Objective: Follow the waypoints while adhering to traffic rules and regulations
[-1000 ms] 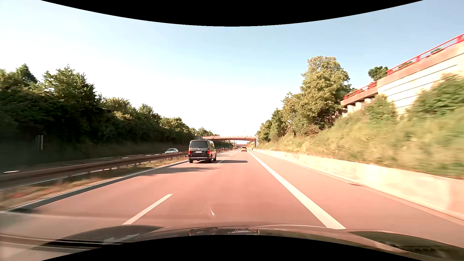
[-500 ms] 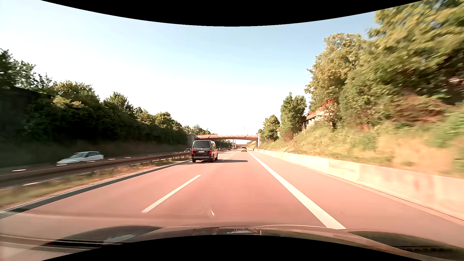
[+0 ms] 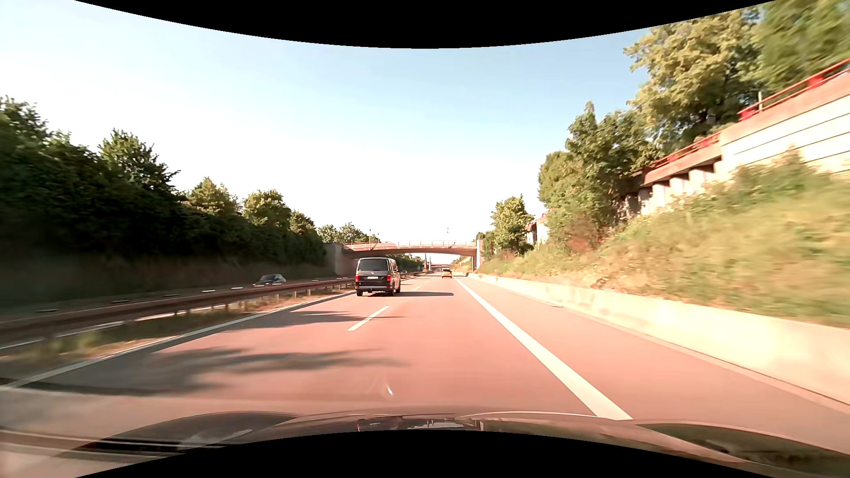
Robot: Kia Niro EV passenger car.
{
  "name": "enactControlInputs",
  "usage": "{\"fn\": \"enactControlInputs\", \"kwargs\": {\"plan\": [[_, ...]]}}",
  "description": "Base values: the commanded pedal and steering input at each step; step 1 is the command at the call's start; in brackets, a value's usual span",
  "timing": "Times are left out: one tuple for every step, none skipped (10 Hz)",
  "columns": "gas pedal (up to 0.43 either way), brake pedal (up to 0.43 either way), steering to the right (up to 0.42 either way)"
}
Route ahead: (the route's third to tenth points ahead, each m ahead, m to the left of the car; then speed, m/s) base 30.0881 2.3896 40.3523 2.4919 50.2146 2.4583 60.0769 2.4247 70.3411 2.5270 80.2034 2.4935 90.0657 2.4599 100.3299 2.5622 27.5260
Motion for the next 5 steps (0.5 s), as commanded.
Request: {"fn": "enactControlInputs", "kwargs": {"plan": [[0.260, 0.006, -0.001], [0.260, 0.006, -0.001], [0.260, 0.006, -0.002], [0.260, 0.006, -0.002], [0.260, 0.006, -0.002]]}}
